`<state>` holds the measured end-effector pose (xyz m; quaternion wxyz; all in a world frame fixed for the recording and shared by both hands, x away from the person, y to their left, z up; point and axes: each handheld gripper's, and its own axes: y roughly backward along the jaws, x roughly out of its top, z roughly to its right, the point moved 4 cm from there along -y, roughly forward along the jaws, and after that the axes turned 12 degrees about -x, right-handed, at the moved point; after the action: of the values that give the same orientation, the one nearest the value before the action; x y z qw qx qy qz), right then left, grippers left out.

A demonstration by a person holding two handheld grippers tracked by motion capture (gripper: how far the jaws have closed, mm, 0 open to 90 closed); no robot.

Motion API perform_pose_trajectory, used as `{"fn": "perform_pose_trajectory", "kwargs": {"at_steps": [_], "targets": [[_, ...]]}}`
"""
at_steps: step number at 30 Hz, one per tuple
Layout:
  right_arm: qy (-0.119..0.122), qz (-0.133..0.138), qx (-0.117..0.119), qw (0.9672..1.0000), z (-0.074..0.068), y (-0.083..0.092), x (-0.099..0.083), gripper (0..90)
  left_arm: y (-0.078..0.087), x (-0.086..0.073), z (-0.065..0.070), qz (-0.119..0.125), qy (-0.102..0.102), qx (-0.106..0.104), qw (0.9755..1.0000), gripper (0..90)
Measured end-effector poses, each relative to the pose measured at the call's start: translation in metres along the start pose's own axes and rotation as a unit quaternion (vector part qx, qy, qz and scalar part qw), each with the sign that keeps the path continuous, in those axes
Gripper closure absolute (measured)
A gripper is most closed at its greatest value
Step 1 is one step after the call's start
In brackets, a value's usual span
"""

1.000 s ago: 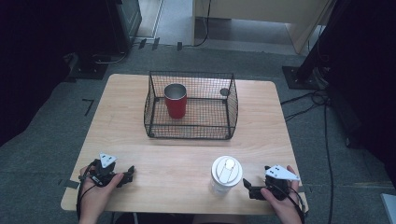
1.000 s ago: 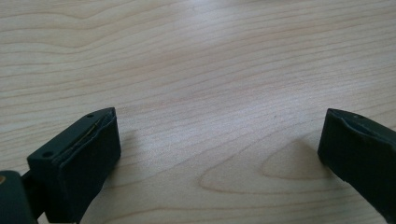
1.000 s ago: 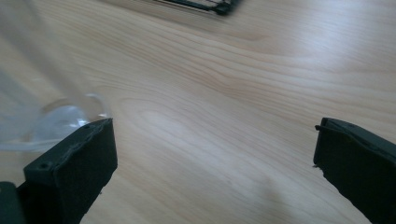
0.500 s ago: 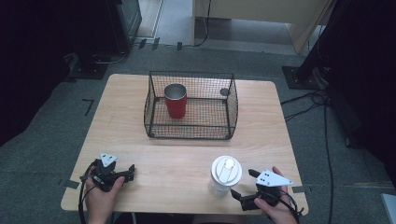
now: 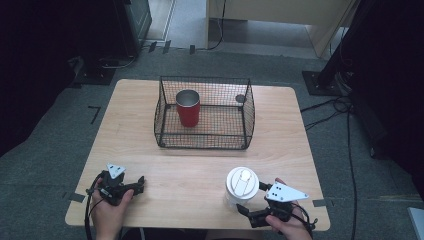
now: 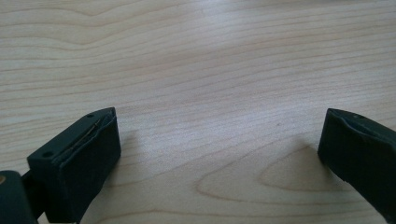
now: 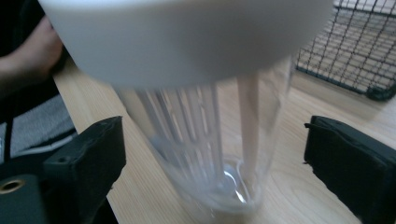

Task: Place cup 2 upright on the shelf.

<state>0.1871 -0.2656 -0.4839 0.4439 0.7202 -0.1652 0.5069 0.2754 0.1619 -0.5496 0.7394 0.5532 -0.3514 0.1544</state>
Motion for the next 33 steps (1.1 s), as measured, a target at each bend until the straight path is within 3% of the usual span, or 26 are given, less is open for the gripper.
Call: {"fn": "perform_pose_trajectory", "kwargs": {"at_steps": [6, 8, 9, 12, 15, 18, 24, 33], "targets": [[-0.016, 0.023, -0.015, 0.9995, -0.005, -0.003, 0.011, 9.0, 0.000, 0.000, 0.000, 0.000, 0.001, 0.001, 1.0000, 0.0], [-0.015, 0.026, -0.019, 0.9994, -0.006, -0.003, 0.012, 7.6, 0.000, 0.000, 0.000, 0.000, 0.001, 0.001, 1.0000, 0.0], [-0.003, 0.029, -0.037, 0.9989, -0.007, -0.005, 0.015, 2.3, 0.000, 0.000, 0.000, 0.000, 0.001, 0.001, 1.0000, 0.0], [0.003, 0.043, -0.048, 0.9979, -0.008, -0.006, 0.018, 2.2, 0.000, 0.000, 0.000, 0.000, 0.001, 0.001, 1.0000, 0.0], [0.006, 0.049, -0.055, 0.9973, -0.010, -0.006, 0.019, 5.2, -0.001, 0.001, 0.000, -0.001, 0.003, 0.003, 1.0000, 0.0], [0.004, 0.057, -0.059, 0.9966, -0.013, -0.006, 0.020, 15.1, -0.002, 0.002, 0.000, 0.001, 0.007, 0.007, 0.9999, 0.0], [0.025, 0.070, -0.084, 0.9938, -0.019, -0.007, 0.020, 16.3, -0.002, 0.003, 0.000, 0.002, 0.010, 0.010, 0.9999, 0.0], [0.019, 0.086, -0.105, 0.9905, -0.019, -0.008, 0.020, 16.6, -0.002, 0.003, 0.000, 0.002, 0.010, 0.010, 0.9999, 0.0]]}}
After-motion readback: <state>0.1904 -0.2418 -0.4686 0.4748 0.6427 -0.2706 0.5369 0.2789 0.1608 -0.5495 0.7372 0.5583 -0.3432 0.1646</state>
